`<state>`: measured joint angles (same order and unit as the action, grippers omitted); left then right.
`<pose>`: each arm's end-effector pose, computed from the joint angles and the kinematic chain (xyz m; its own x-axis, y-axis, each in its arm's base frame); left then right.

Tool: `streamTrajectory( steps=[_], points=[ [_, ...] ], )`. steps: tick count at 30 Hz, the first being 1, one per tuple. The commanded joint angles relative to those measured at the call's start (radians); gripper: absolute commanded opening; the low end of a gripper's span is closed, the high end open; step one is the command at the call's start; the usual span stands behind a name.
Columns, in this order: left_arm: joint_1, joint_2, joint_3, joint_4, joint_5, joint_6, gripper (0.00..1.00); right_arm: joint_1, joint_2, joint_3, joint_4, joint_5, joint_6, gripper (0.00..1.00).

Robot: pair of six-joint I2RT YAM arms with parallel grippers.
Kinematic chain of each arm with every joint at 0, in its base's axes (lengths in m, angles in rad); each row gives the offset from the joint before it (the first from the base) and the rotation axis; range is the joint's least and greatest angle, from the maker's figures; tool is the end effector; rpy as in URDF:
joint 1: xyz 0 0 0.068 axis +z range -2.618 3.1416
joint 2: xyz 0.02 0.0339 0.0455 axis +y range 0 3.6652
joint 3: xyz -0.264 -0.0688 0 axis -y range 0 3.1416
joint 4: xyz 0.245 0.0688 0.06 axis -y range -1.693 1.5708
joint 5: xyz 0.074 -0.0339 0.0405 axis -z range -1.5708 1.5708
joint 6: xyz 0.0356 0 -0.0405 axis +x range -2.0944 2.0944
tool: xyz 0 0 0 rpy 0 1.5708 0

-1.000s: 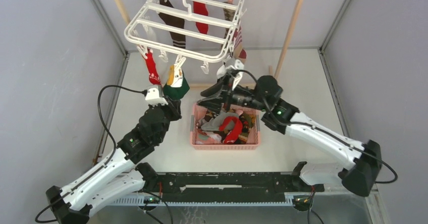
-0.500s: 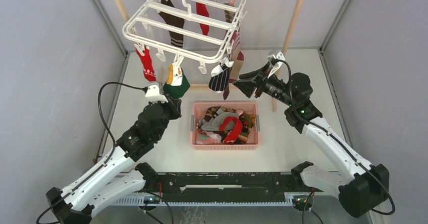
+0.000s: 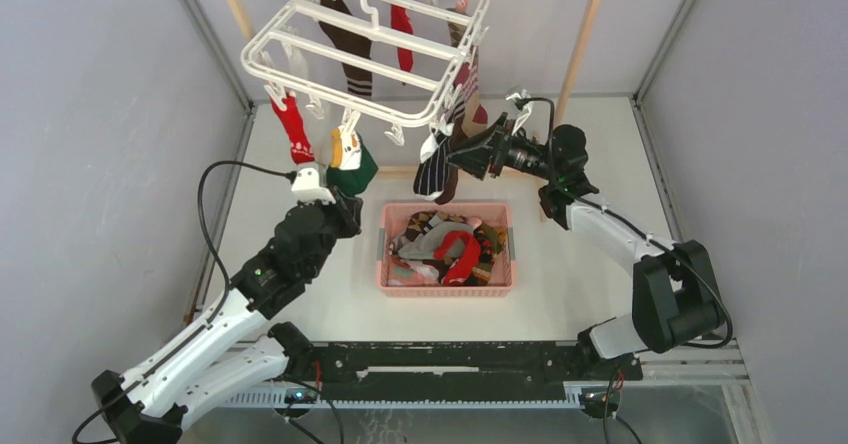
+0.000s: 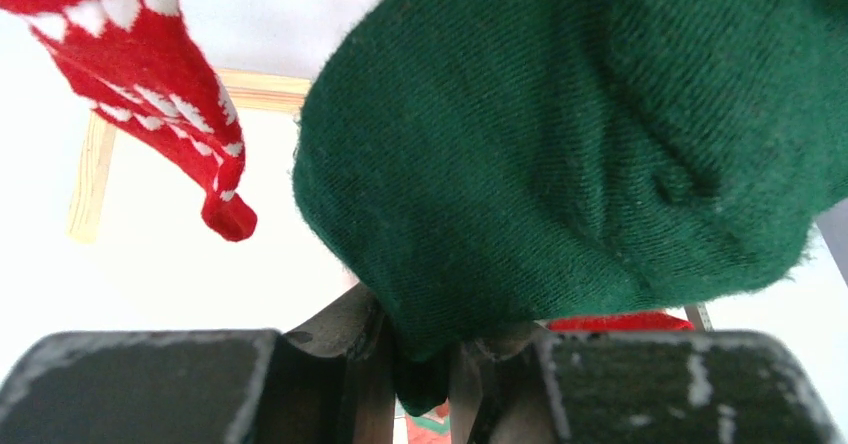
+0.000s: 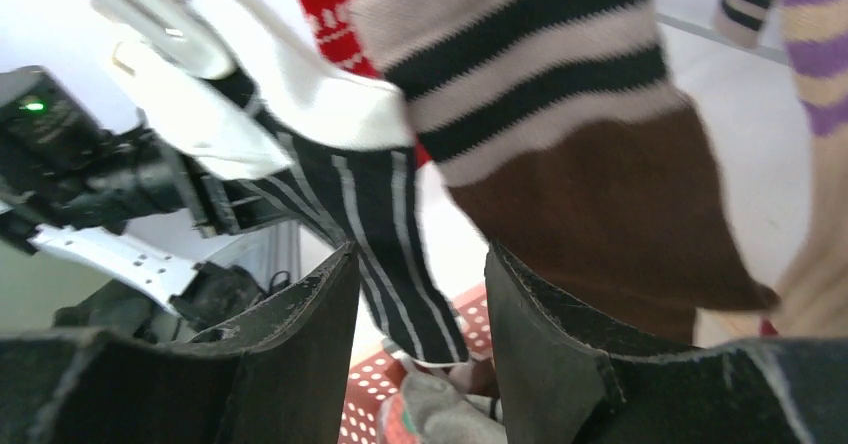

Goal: Remove the socks clipped to the hanger
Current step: Adjust the hanger on the clothesline.

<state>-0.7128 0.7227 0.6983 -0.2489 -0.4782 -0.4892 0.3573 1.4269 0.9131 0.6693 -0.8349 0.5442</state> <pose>0.1394 -0.0988 0.3136 -0.2956 -0.2960 -0.9083 0.1206 0.9316 -0.3428 0.2922 0.1372 0.3218 -0.3526 0.2393 -0.9047 -0.8629 0.2909 0.4133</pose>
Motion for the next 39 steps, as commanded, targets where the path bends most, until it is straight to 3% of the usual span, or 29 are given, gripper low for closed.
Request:
streamTrajectory(
  steps=[1,7,9,12,14,16,19,31,34,39],
  points=[
    [0.009,0.008,0.055,0.026,0.029,0.011,0.25,0.036,0.005,0.063,0.196,-0.094,0.088,0.57],
    [0.009,0.014,0.049,0.032,0.038,0.009,0.27,0.101,0.007,0.069,0.168,-0.097,0.064,0.53],
    [0.009,0.014,0.047,0.034,0.042,0.007,0.31,0.113,0.007,0.074,0.148,-0.081,0.057,0.45],
    [0.009,0.011,0.045,0.034,0.046,0.005,0.42,0.140,-0.005,0.088,0.055,-0.039,0.003,0.31],
    [0.010,0.006,0.043,0.034,0.048,0.003,0.53,0.160,-0.025,0.091,-0.007,0.004,-0.049,0.25],
    [0.009,0.001,0.040,0.033,0.055,-0.001,0.67,0.178,-0.046,0.092,-0.054,0.052,-0.087,0.13],
    [0.008,-0.007,0.041,0.037,0.086,-0.001,0.74,0.195,-0.067,0.092,-0.086,0.090,-0.113,0.06],
    [0.007,-0.064,0.030,0.043,0.209,-0.004,0.85,0.246,-0.086,0.094,-0.080,0.131,-0.115,0.03],
    [0.006,-0.091,0.019,0.045,0.229,-0.005,0.99,0.262,-0.074,0.113,-0.094,0.131,-0.122,0.02],
    [0.006,-0.102,0.016,0.053,0.266,0.002,1.00,0.289,-0.058,0.140,-0.106,0.137,-0.127,0.02]
  ],
)
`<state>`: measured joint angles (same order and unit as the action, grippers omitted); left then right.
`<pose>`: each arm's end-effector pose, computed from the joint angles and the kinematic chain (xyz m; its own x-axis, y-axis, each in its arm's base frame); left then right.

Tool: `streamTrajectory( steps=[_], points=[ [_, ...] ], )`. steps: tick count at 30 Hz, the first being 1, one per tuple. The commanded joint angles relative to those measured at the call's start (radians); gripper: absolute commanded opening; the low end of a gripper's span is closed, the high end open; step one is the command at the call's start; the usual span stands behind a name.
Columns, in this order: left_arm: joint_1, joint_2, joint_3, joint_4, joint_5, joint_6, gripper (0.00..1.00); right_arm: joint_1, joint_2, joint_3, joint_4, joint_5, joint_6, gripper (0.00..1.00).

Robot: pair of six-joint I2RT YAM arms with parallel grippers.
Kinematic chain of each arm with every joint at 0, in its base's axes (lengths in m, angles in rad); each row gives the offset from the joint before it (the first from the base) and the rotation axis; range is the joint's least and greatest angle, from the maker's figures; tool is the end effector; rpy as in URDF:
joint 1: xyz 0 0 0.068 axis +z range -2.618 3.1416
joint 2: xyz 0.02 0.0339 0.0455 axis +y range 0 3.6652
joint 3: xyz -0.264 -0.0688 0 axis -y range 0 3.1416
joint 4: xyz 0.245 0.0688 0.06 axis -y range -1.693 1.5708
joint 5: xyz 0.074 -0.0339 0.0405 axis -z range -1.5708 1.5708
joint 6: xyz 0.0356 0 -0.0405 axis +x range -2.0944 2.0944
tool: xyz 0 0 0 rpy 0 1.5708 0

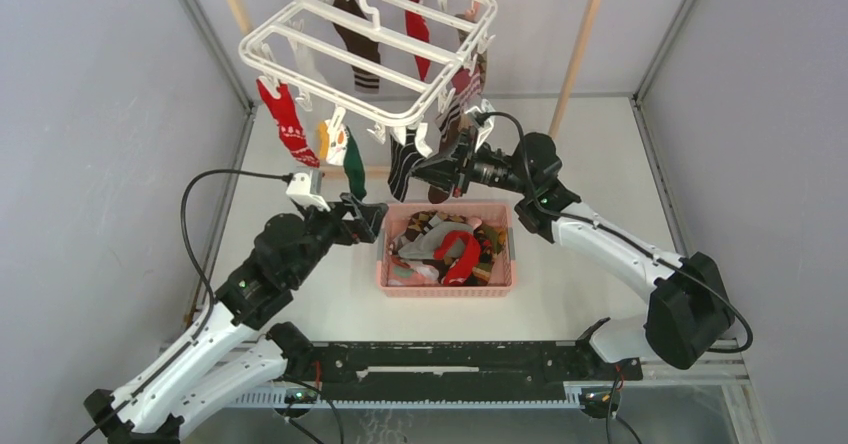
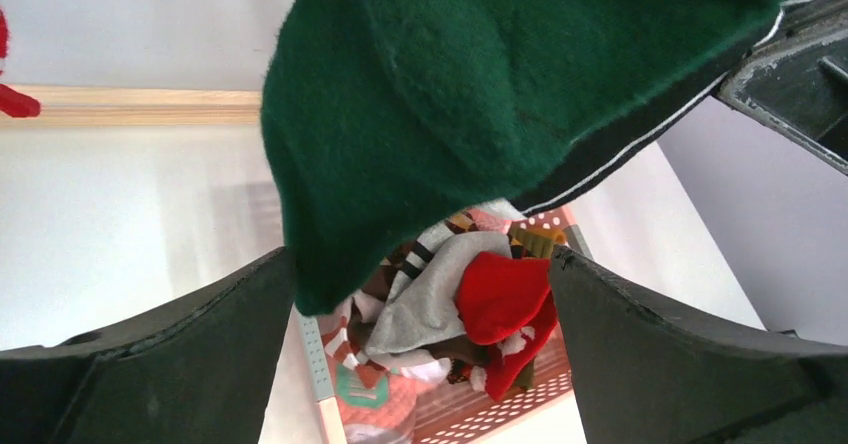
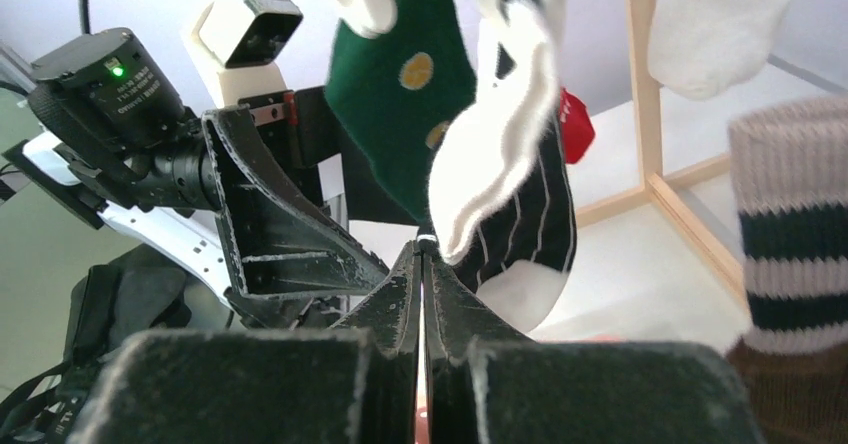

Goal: Remove the socks clipped to the hanger
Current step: Adjust the hanger on the clothesline.

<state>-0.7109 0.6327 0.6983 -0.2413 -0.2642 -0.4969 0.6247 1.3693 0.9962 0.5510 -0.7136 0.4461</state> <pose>0.1230 -0.0937 0.3266 -0.3238 -0.3284 -0.8873 0.3193 0.8449 -0.4292 0.2431 0.2040 0.3566 -0.2867 0.1954 -0.9379 -0.9322 0.1687 0.3201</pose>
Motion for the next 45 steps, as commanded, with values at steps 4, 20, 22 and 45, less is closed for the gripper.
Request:
streamTrajectory(
  steps=[4,20,22,45],
  points=[
    [0.004,-0.006,0.017,0.055,0.089,0.018,1.00,0.045,0.015,0.086,-0.001,0.021,-0.037,0.03],
    [-0.003,-0.016,-0.014,0.092,0.125,0.040,1.00,0.129,0.084,0.193,-0.040,0.035,-0.055,0.02],
    [-0.003,-0.017,-0.016,0.092,0.122,0.043,1.00,0.141,0.097,0.213,-0.046,0.033,-0.058,0.02],
    [-0.003,-0.024,-0.017,0.086,0.108,0.064,1.00,0.207,0.182,0.330,-0.087,0.019,-0.071,0.01]
  ],
)
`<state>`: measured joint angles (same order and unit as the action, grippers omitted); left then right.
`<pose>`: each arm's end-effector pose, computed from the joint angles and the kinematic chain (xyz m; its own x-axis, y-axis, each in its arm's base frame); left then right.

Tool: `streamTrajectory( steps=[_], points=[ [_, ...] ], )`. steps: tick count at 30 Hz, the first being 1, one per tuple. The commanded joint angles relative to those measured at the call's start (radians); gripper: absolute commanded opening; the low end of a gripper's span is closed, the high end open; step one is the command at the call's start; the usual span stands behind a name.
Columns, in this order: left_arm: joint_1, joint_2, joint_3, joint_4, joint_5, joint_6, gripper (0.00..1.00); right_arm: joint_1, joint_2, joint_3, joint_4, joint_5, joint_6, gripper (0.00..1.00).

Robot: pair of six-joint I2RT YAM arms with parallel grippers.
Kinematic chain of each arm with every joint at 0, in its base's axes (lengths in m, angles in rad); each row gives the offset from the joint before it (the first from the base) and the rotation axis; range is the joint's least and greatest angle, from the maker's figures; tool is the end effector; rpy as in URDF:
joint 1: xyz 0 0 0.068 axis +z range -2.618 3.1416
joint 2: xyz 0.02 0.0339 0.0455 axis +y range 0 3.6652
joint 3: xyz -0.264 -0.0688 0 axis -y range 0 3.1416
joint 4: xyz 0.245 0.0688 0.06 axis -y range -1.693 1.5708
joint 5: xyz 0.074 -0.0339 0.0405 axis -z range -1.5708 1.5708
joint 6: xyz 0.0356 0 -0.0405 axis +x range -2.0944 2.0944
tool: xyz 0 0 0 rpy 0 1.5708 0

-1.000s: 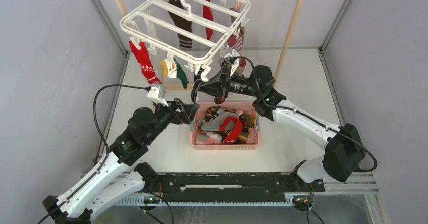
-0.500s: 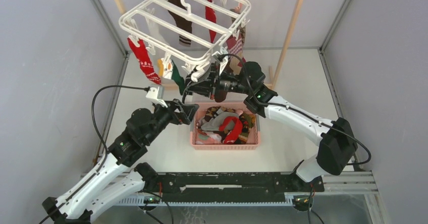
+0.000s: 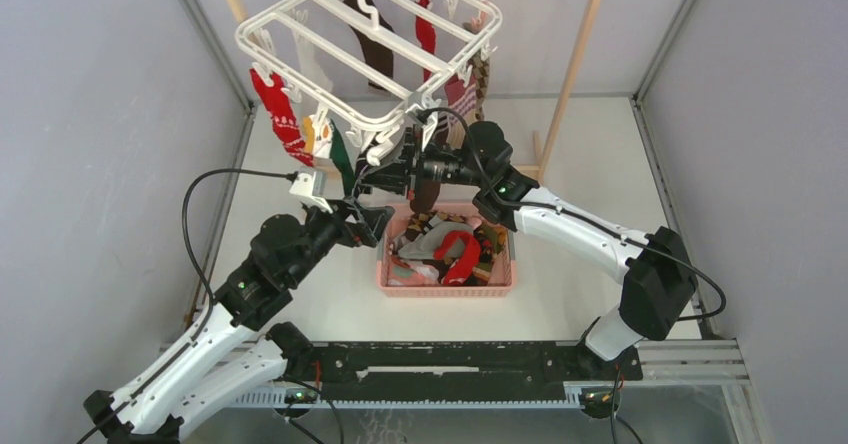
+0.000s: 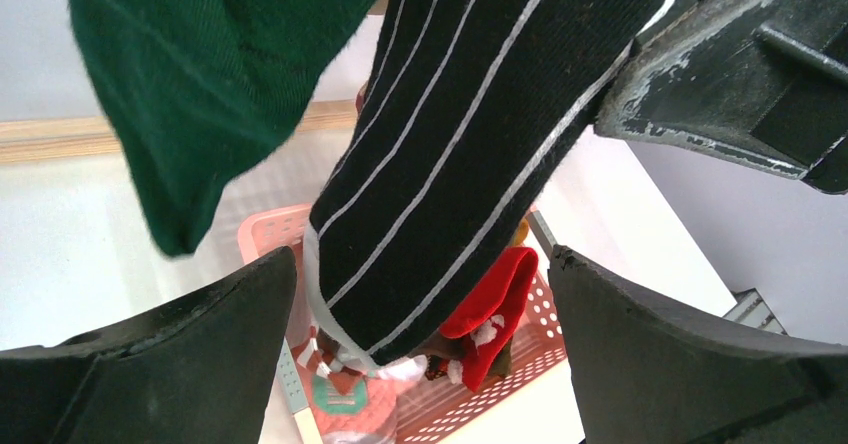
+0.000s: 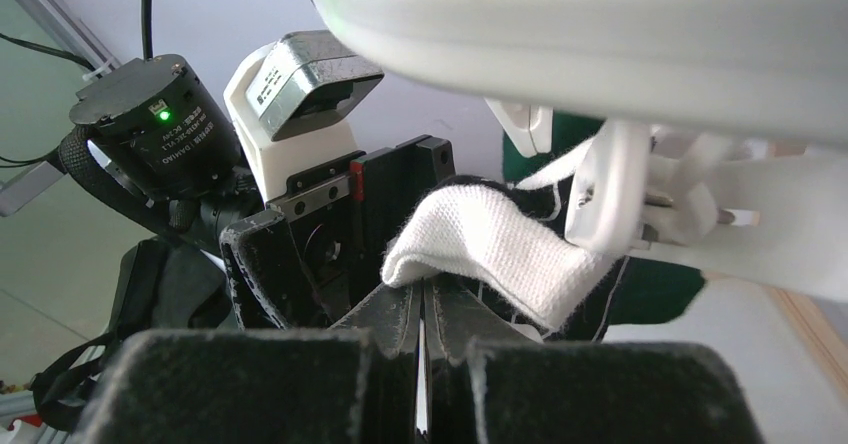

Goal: Remove the socks clipped to the hanger
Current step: Adjust the hanger on the clothesline.

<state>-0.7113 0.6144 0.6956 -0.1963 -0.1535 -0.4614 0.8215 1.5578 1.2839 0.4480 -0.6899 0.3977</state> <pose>0.1187 -0.0951 0.3328 -0.3139 -0.3103 -0.8973 0.4359 0.7925 -0.4265 0.2345 0.2853 0.3865 -0.2753 0.1426 -0.9507 -0.9600 0.0121 0.2798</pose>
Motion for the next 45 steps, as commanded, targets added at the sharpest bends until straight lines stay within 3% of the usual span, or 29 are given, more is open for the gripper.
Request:
streamTrajectory(
  steps=[1,20,30,39,42,45],
  points=[
    [-0.002,-0.005,-0.013,0.040,-0.003,0.028,1.00,0.012,-0.007,0.042,0.015,-0.004,-0.023,0.02],
    [-0.007,0.040,-0.016,0.108,0.035,0.022,1.00,0.023,-0.024,0.018,-0.016,-0.006,-0.030,0.02],
    [-0.010,0.100,-0.032,0.146,-0.023,0.045,0.98,0.033,-0.053,-0.005,-0.052,-0.022,-0.036,0.02],
    [-0.010,0.161,0.006,0.145,-0.034,0.050,0.36,0.035,-0.072,-0.005,-0.082,-0.031,-0.043,0.06],
    [-0.010,0.158,0.014,0.140,-0.047,0.045,0.29,0.035,-0.079,-0.005,-0.100,-0.030,-0.049,0.09],
    [-0.011,0.154,0.021,0.128,-0.067,0.039,0.23,0.035,-0.094,-0.005,-0.140,-0.024,-0.065,0.21]
  ],
)
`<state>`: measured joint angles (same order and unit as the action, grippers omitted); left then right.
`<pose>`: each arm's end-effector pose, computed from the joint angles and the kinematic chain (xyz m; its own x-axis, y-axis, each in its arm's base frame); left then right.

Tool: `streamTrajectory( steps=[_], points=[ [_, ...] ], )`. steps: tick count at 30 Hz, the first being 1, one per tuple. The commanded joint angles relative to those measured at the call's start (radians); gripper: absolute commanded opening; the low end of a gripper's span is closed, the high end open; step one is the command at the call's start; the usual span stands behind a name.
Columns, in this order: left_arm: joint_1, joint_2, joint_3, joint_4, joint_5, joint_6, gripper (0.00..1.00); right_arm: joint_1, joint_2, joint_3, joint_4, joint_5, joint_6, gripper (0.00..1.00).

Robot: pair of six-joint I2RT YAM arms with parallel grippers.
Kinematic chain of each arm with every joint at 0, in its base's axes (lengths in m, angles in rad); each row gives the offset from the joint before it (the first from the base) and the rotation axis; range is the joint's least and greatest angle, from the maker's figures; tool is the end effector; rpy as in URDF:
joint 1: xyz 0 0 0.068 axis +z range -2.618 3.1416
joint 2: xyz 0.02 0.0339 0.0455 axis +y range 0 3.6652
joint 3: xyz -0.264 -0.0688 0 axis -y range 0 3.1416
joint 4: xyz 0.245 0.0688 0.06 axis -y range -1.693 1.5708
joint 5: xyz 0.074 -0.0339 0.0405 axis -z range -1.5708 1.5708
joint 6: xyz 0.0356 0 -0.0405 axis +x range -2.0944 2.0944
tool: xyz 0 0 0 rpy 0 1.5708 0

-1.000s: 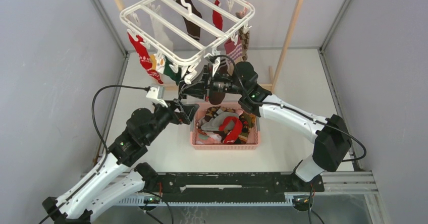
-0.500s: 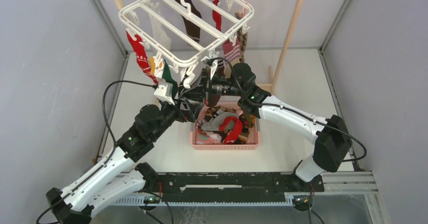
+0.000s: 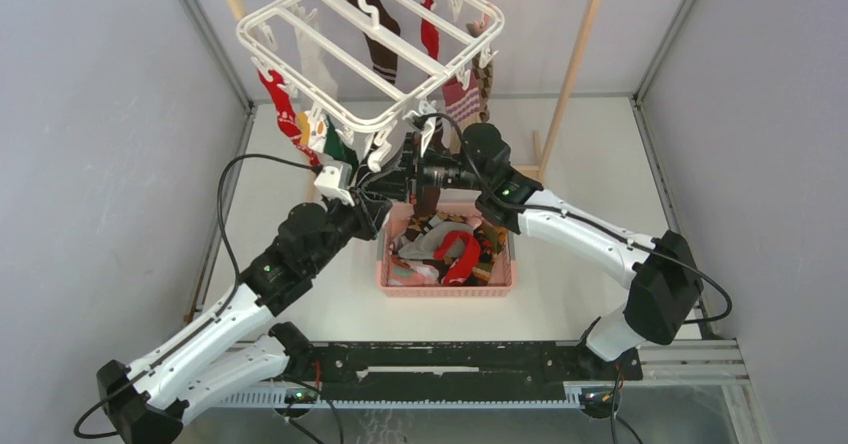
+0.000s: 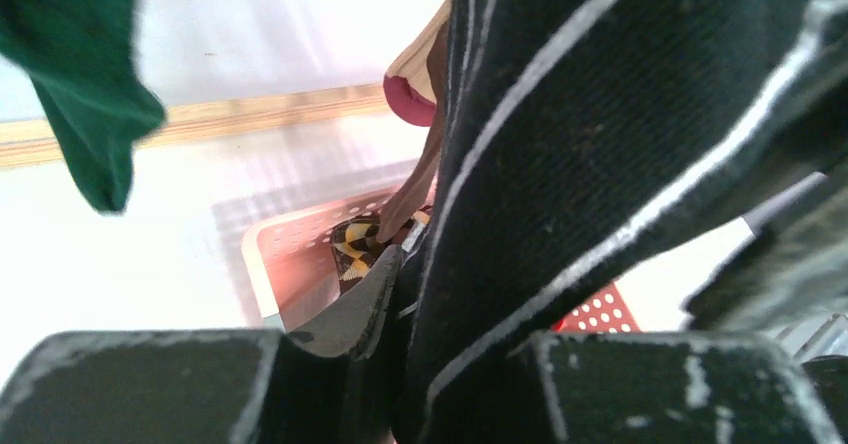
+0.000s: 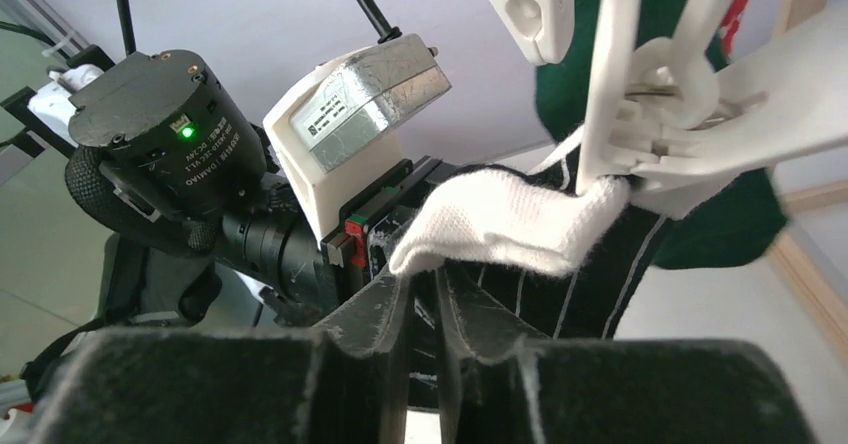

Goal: Remove the socks clipped to the hanger
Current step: Adjust the hanger on the clothesline.

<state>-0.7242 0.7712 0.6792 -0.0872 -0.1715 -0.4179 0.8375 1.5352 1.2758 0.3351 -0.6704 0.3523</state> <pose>0.1445 -0.1197 0.3153 -0.3359 -0.2368 -0.9117 0.4275 0.8241 -0.3715 0.2275 0.2855 0.3802 -0.2965 0.0749 -0.9521 -0.9531 0.0408 0.3000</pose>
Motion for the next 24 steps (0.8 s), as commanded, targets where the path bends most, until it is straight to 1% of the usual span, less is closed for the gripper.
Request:
streamTrajectory(
  steps=[1,4,6,10,12,17,20,24],
  points=[
    [0.002,-0.005,0.040,0.014,-0.059,-0.005,0.23,0.019,-0.079,0.002,-0.045,-0.039,-0.028,0.25],
    [0.003,-0.012,0.042,0.005,-0.072,-0.005,0.22,0.012,-0.120,-0.026,-0.082,-0.016,-0.050,0.35],
    [0.002,-0.011,0.044,0.003,-0.078,-0.004,0.22,0.004,-0.159,-0.050,-0.108,0.000,-0.060,0.45],
    [0.003,-0.003,0.054,-0.002,-0.090,-0.002,0.22,-0.015,-0.248,-0.079,-0.187,0.045,-0.091,0.54],
    [0.003,-0.001,0.060,-0.003,-0.091,-0.002,0.23,-0.028,-0.295,-0.091,-0.235,0.062,-0.111,0.57],
    [0.003,-0.001,0.088,-0.026,-0.095,0.002,0.23,-0.084,-0.446,-0.167,-0.327,0.125,-0.147,0.72],
    [0.003,-0.004,0.097,-0.038,-0.101,0.004,0.23,-0.150,-0.527,-0.233,-0.365,0.157,-0.143,0.74],
    [0.002,-0.007,0.108,-0.055,-0.103,0.006,0.23,-0.281,-0.610,-0.338,-0.364,0.157,-0.102,0.75]
  ],
)
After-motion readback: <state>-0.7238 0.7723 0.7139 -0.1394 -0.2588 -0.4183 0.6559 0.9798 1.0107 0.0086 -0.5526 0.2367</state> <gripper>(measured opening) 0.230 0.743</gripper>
